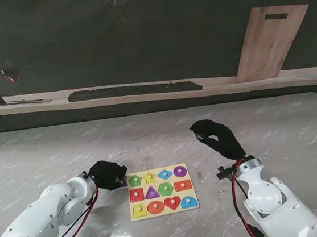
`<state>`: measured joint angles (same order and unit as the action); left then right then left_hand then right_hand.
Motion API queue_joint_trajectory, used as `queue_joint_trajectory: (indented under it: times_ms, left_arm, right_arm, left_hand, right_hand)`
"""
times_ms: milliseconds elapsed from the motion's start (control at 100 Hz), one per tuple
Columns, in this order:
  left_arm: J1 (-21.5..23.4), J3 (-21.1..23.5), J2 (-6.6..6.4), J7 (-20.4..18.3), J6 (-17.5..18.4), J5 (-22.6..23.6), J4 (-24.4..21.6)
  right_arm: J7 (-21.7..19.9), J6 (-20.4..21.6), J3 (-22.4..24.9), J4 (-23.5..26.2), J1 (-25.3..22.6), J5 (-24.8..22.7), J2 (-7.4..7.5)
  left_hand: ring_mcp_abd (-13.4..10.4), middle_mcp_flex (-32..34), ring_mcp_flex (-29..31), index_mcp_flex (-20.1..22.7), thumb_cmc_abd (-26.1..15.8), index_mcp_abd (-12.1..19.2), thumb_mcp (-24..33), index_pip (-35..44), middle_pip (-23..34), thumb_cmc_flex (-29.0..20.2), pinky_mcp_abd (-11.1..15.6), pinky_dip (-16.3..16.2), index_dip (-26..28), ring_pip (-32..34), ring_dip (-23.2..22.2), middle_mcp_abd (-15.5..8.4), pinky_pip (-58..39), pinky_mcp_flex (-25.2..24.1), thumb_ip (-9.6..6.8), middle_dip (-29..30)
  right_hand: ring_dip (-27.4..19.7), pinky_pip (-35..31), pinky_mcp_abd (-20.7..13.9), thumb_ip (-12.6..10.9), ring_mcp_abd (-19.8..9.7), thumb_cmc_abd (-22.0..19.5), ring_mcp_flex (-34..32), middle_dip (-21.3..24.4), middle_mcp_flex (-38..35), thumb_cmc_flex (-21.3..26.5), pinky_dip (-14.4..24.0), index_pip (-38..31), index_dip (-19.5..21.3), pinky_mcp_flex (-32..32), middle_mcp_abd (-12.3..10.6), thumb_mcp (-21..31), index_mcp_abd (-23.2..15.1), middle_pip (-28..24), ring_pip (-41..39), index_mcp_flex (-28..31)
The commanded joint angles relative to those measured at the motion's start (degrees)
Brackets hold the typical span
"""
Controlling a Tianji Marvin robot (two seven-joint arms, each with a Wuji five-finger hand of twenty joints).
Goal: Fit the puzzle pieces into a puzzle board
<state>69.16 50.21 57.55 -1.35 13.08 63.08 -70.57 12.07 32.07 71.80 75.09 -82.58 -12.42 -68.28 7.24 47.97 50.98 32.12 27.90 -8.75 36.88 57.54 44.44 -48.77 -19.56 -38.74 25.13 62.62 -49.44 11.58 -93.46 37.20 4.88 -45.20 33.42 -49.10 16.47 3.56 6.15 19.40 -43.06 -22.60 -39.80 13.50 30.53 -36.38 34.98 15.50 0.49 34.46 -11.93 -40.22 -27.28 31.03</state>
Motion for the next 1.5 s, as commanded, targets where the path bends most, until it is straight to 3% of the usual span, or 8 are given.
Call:
queue_joint_trajectory:
  times_ms: [0, 150, 190, 330, 430, 800, 1110, 1490]
  left_arm:
    - [-0.2, -0.5, 0.2, -0.2, -0.2, -0.4, 0.4]
    - [-0.4, -0.7, 0.3, -0.2, -0.2, -1.2, 0.7]
    - [-0.4, -0.6, 0.28, -0.4, 0.0, -1.2, 0.7]
    - [-0.4, -0.5, 0.22, -0.6, 0.4, -1.1, 0.7]
    - [-0.5, -0.6, 0.24, -0.5, 0.2, -1.1, 0.8]
    - [-1.6, -2.3, 0.41, 0.1, -0.3, -2.2, 2.2]
    - [-1.1, -1.7, 0.5, 0.3, 0.1, -2.5, 1.9]
    - [2.3, 3.3, 0.61, 0.9, -0.2, -0.6, -2.1]
  right_arm:
    - [0.1, -0.1, -0.2, 0.2, -0.3, -0.2, -0.24]
    - [0.1, -0.1, -0.2, 0.2, -0.3, -0.2, -0.24]
    - [0.1, -0.1, -0.2, 0.2, -0.3, -0.2, -0.24]
    - [0.1, -0.1, -0.2, 0.2, -0.3, -0.2, -0.24]
    - [0.2, 0.0, -0.1, 0.1, -0.2, -0.3, -0.27]
    - [0.1, 0.0, 0.0, 0.2, -0.3, -0.2, -0.23]
    - [0.5, 0.1, 0.2, 0.5, -0.6, -0.5, -0.26]
    - [0.1, 0.0, 0.2, 0.6, -0.7, -0.3, -0.18]
  left_hand:
    - [-0.4, 1.1, 0.8, 1.1, -0.2, 1.5, -1.5, 1.8, -0.4, -1.8, 5.8, 0.1, -0.8, 1.2, 0.2, 0.2, -2.2, 0.0, 3.2, -1.0]
    - [0.3, 0.2, 0.3, 1.1, 0.2, 1.0, -2.9, 1.5, -0.9, -0.2, 5.2, 0.0, -1.7, 0.8, 0.1, 0.8, -1.7, -0.5, 2.55, 1.3]
    - [0.5, -0.4, 0.2, 1.1, 0.6, 1.0, -2.4, 1.3, 0.1, 0.6, 5.1, -0.3, -1.7, 0.6, 0.0, 0.9, -1.4, -0.7, 2.76, 4.9]
    - [0.8, -0.3, 0.0, 1.6, -0.6, 1.2, -2.5, 1.0, -0.5, -0.2, 4.7, -0.3, -2.0, 0.2, 0.1, 1.1, -1.1, -1.0, 2.8, 5.6]
    - [0.9, 1.5, 0.4, 2.8, -1.0, 1.3, -2.4, 1.5, -1.3, -2.6, 4.4, -0.6, -1.8, 0.2, 0.2, 0.9, -1.1, -0.8, 2.39, 2.5]
    - [0.9, 4.6, 0.9, 4.9, -1.5, 4.4, -1.9, 3.9, -1.6, -4.2, 4.2, -0.7, -1.6, 0.3, 0.4, -0.6, -1.4, -0.5, 2.59, 0.8]
    - [1.2, 7.0, -0.4, 5.7, 2.3, 10.0, 8.3, 6.6, -2.9, -0.8, 4.0, -0.8, 0.2, 0.1, 0.0, -3.0, -0.1, -1.8, 0.89, -5.8]
    - [1.6, 7.2, -0.7, 5.1, 3.1, 9.2, 12.2, 8.3, -1.4, 1.4, 3.7, -1.0, 1.3, 0.4, -0.3, -2.7, 0.2, -2.1, 0.15, -8.2]
  right_hand:
    - [0.4, -0.9, 0.6, -1.4, 0.1, -1.5, -1.1, -0.4, -1.5, 0.5, 0.4, -0.9, -0.1, 0.2, 0.1, -1.2, -0.1, -0.6, -0.7, 0.4]
    - [0.4, -0.9, 0.6, -1.4, 0.1, -1.5, -1.1, -0.4, -1.5, 0.5, 0.4, -0.9, -0.1, 0.2, 0.1, -1.2, 0.0, -0.6, -0.7, 0.5]
    - [0.4, -0.9, 0.6, -1.4, 0.0, -1.5, -1.1, -0.4, -1.5, 0.5, 0.4, -0.8, -0.1, 0.1, 0.1, -1.2, 0.0, -0.6, -0.7, 0.4]
    - [0.4, -0.9, 0.7, -1.4, 0.0, -1.5, -1.1, -0.4, -1.6, 0.5, 0.4, -0.8, -0.1, 0.1, 0.1, -1.2, -0.1, -0.6, -0.7, 0.3]
    - [0.5, -0.9, 0.7, -1.4, 0.0, -1.5, -1.1, -0.4, -1.5, 0.5, 0.4, -0.8, -0.1, 0.2, 0.0, -1.2, -0.1, -0.7, -0.7, 0.3]
    - [0.4, -0.9, 0.6, -1.4, 0.0, -1.5, -1.1, -0.4, -1.5, 0.6, 0.4, -0.9, -0.2, 0.2, 0.1, -1.2, -0.1, -0.6, -0.7, 0.3]
    - [0.4, -0.9, 0.6, -1.4, 0.1, -1.5, -1.1, -0.4, -1.5, 0.6, 0.4, -0.8, -0.2, 0.2, 0.0, -1.2, 0.1, -0.7, -0.7, 0.1]
    - [0.5, -0.9, 0.6, -1.4, 0.1, -1.6, -1.2, -0.4, -1.6, 0.6, 0.4, -0.8, -0.2, 0.2, 0.0, -1.3, 0.2, -0.7, -0.7, 0.2]
